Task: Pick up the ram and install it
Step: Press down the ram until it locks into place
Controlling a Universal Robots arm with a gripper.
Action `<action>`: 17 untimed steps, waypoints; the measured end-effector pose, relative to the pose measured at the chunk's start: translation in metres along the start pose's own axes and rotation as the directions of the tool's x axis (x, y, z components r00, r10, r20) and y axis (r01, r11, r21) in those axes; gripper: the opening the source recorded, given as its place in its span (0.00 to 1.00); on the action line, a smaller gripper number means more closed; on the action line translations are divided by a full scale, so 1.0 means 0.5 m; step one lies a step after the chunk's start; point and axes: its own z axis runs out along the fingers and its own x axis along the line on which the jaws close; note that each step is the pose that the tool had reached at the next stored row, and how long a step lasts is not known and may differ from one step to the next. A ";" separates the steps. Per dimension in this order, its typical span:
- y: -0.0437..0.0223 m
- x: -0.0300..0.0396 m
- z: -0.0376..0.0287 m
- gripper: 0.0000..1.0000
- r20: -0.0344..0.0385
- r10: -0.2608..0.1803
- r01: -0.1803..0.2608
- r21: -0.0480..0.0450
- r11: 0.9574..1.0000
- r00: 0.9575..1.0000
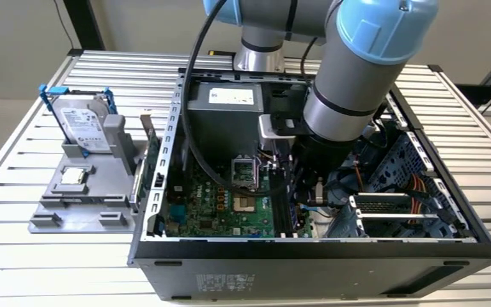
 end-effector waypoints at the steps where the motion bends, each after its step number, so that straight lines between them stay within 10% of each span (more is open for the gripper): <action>1: 0.000 0.001 0.002 0.00 -0.001 0.000 0.000 0.000 1.000 1.000; 17: -0.001 0.003 0.023 0.00 -0.004 0.000 0.000 0.000 1.000 1.000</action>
